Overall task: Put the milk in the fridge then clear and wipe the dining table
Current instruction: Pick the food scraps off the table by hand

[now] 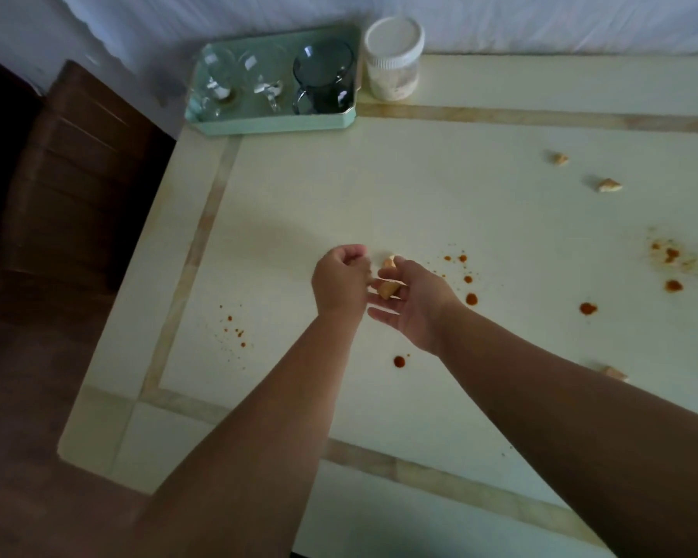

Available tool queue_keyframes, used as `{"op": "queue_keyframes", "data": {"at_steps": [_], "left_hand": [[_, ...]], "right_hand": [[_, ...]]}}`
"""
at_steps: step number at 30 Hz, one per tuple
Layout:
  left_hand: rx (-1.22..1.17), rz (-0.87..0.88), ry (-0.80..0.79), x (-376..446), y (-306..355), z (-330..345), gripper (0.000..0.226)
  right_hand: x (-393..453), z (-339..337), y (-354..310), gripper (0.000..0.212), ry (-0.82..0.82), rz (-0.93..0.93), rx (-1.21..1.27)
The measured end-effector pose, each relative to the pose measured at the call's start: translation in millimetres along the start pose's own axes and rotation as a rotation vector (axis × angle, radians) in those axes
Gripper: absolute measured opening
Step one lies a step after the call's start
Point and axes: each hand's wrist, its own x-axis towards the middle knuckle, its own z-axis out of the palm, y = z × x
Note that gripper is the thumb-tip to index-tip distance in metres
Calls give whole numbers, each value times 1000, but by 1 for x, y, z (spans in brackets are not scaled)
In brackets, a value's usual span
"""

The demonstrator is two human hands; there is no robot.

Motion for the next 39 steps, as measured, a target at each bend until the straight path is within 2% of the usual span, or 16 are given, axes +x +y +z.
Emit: {"op": "queue_keyframes", "data": {"at_steps": [6,11,13,15,18,20,23,26,33,39], "left_hand": [[-105,39,-98,-58,26,8,25],[-119,141,-269,-87,43,4,41],[-109,189,-234,-90,41,7,39],[-38,233,-143,-85,35,12,33],[46,193,-44,-71,27,20,20],[257,219,-20,-58,20,23,23],[598,354,-92,-38,10,28,41],[778,443,-215,-26,3,32,48],[863,496,-138,-35,-6,42,25],[841,408,-111,-40,-12,39,14]], "right_hand": [[-32,-20,0,32,1,-17,154],[-54,-40,-4,26,3,-36,265],[-61,-48,-7,24,11,-43,260],[-68,-57,-8,23,17,-48,231],[-75,-69,-10,20,12,-52,214],[-78,-78,-10,18,11,-56,215],[-77,-92,-7,19,18,-54,225],[-74,-104,-3,20,42,-50,234],[-80,-126,7,20,84,-39,231],[-89,-135,12,21,87,-40,216]]}}
